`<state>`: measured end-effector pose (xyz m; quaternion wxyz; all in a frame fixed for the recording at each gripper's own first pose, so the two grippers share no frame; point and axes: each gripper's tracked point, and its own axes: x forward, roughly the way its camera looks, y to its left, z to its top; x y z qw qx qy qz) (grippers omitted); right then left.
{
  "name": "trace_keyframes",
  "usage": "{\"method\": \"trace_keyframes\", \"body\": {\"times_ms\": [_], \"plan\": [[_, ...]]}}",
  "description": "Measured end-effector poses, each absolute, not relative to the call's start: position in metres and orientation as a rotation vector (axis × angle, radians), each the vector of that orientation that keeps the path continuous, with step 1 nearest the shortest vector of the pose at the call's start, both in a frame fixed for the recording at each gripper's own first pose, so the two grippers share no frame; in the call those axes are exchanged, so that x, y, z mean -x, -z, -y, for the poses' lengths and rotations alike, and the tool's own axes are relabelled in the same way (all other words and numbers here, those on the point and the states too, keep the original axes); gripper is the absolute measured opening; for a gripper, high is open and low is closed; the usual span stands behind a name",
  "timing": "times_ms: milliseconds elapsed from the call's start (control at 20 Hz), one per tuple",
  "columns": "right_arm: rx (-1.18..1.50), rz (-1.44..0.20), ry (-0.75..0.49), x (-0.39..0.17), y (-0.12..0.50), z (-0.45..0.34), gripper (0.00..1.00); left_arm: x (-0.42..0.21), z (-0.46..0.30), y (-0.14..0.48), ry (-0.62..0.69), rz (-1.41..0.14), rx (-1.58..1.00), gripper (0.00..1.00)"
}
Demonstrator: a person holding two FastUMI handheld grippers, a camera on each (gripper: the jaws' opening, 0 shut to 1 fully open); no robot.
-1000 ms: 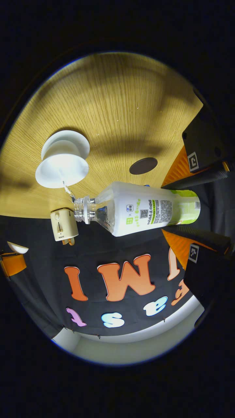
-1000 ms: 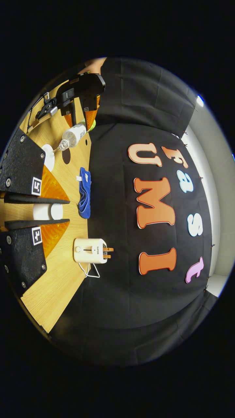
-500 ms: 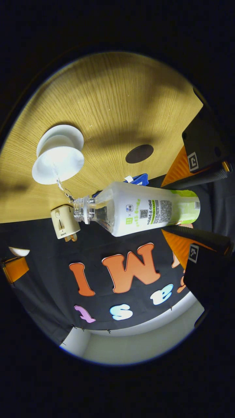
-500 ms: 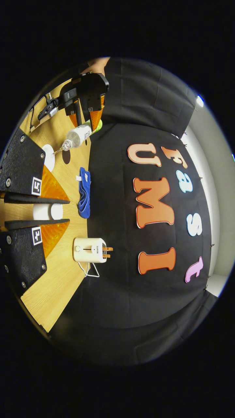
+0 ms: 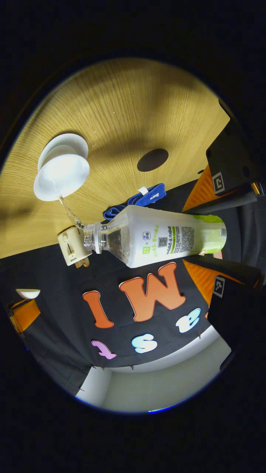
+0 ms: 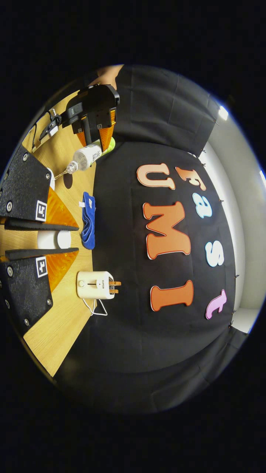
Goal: Open the teacup lid with one hand, grasp the water bottle and pour water into the teacup with the other hand; after pouring, place the water bottle on the coaster and then close the teacup lid.
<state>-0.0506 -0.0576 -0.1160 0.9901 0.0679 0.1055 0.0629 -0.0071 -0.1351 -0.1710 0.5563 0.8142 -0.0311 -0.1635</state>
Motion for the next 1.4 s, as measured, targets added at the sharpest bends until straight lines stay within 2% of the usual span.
{"method": "trace_keyframes", "body": {"times_ms": [50, 700, 1400], "plan": [[-0.135, -0.213, -0.126, 0.051, 0.116, 0.058, 0.20, 0.007, 0.135, 0.170, 0.381, 0.081, -1.929, 0.63], [-0.114, -0.207, -0.124, 0.052, 0.112, 0.060, 0.20, 0.014, 0.146, 0.154, 0.303, 0.183, -2.021, 0.64], [-0.119, -0.221, -0.165, 0.052, 0.118, 0.037, 0.20, 0.028, 0.153, 0.198, 0.370, 0.217, -2.031, 0.65]]}}
